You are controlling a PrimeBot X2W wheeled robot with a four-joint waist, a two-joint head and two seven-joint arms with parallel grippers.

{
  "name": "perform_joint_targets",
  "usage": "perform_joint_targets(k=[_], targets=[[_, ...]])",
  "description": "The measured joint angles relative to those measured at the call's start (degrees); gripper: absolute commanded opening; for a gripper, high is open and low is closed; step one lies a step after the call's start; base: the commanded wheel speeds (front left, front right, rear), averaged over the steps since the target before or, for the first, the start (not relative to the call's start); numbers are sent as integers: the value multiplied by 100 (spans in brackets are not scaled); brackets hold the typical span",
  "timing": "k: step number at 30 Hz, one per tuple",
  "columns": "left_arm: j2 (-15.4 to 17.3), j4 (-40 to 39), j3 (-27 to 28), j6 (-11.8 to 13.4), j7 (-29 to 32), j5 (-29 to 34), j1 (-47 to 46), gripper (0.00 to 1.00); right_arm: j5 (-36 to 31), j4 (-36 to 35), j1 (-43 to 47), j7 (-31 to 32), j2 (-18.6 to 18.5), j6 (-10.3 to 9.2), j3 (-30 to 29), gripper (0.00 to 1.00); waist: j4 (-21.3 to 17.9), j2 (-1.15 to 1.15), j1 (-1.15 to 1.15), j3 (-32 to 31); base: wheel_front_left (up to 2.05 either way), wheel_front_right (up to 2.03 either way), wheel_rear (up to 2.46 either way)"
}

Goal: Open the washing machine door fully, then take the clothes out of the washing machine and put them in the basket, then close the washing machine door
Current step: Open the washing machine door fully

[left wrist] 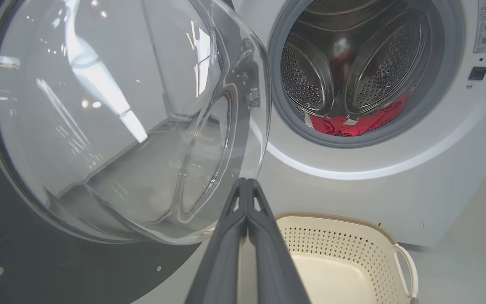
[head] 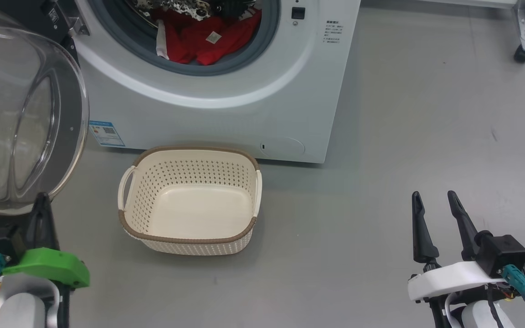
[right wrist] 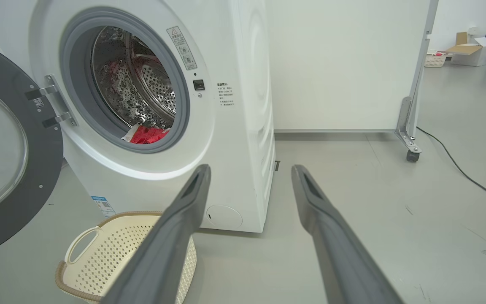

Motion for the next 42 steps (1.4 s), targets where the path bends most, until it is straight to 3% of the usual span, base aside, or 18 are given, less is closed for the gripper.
perform_joint_targets(k=[13, 22, 23, 24, 25, 26, 42], targets=[[-456, -667, -347, -8, -14, 146, 445, 0, 14, -65, 77, -13, 5, -43, -169, 100, -436, 0, 0, -308, 0, 0, 0], [-506, -926, -568, -57, -14, 263, 697, 2, 14, -116, 149, -23, 8, -54, -223, 100, -493, 0, 0, -315, 0, 0, 0], [-512, -943, -586, -57, -14, 280, 714, 28, 14, -122, 151, -23, 9, -54, -232, 100, -494, 0, 0, -314, 0, 0, 0], [-517, -968, -603, -57, -14, 287, 729, 46, 15, -125, 153, -23, 9, -54, -244, 100, -496, 0, 0, -313, 0, 0, 0], [-523, -993, -625, -57, -14, 288, 744, 85, 15, -125, 157, -23, 10, -54, -257, 100, -496, 0, 0, -312, 0, 0, 0], [-528, -1023, -648, -57, -14, 292, 762, 100, 15, -126, 163, -23, 10, -54, -268, 100, -495, 0, 0, -311, 0, 0, 0], [-602, -1249, -769, -57, -14, 335, 900, 100, 14, -164, 246, -23, 16, -47, -291, 100, -439, 0, 0, -282, 0, 0, 0]])
